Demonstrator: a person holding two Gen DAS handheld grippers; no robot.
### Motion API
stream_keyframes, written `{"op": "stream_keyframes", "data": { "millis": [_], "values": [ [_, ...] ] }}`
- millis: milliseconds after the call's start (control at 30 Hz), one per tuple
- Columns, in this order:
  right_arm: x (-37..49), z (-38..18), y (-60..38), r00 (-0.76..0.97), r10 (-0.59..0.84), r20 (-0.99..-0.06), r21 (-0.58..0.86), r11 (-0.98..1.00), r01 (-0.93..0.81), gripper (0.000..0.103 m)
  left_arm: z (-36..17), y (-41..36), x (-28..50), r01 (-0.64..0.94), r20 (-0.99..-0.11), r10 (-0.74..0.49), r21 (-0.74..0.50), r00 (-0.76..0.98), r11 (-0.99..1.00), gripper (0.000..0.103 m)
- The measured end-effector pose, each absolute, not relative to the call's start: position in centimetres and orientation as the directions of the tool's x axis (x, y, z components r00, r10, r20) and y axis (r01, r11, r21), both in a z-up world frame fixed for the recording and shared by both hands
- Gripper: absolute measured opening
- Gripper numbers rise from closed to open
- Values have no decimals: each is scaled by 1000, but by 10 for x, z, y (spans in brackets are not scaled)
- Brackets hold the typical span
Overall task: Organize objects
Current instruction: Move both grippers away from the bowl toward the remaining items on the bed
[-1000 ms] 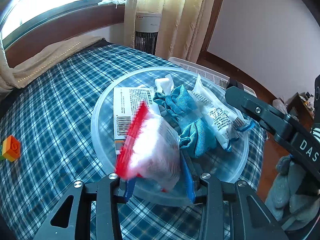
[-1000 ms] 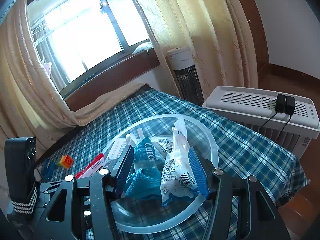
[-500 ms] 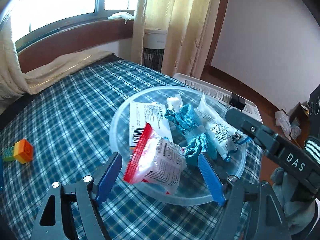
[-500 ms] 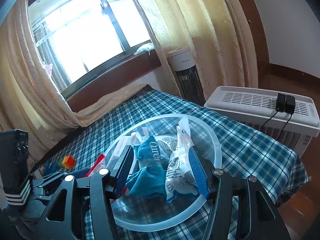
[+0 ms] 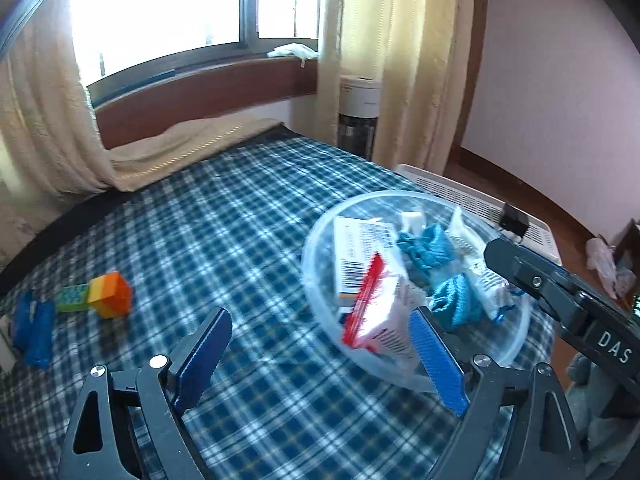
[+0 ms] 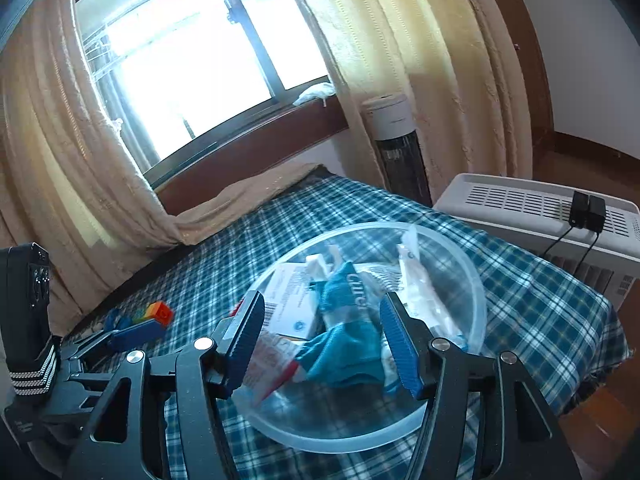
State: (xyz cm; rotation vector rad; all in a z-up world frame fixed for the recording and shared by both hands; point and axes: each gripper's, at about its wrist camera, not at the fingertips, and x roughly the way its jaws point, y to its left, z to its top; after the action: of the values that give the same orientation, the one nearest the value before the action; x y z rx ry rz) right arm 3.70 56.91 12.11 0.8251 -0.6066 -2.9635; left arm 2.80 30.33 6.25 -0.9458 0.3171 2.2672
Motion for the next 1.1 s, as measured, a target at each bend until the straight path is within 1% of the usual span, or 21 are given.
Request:
{"op": "stream_keyframes", "data": {
  "millis": [500,633,1000,1100],
  "values": [
    [27,129,521,-843,-175,-508,331,-943,-4,63,63,250,15,-534,-692,363,39,-624,-845,94],
    [23,130,507,-837,-194,-512,323,-946,21,66,64,235,11,-502,-688,338,45,-642,-864,95],
    [10,130,467,-808,-241,-538,305,-949,81,67,63,188,-1,-421,-690,270,55,-671,-906,95],
    [6,129,455,-797,-254,-548,293,-951,102,69,61,171,-7,-387,-695,242,56,-677,-920,95]
  ]
}}
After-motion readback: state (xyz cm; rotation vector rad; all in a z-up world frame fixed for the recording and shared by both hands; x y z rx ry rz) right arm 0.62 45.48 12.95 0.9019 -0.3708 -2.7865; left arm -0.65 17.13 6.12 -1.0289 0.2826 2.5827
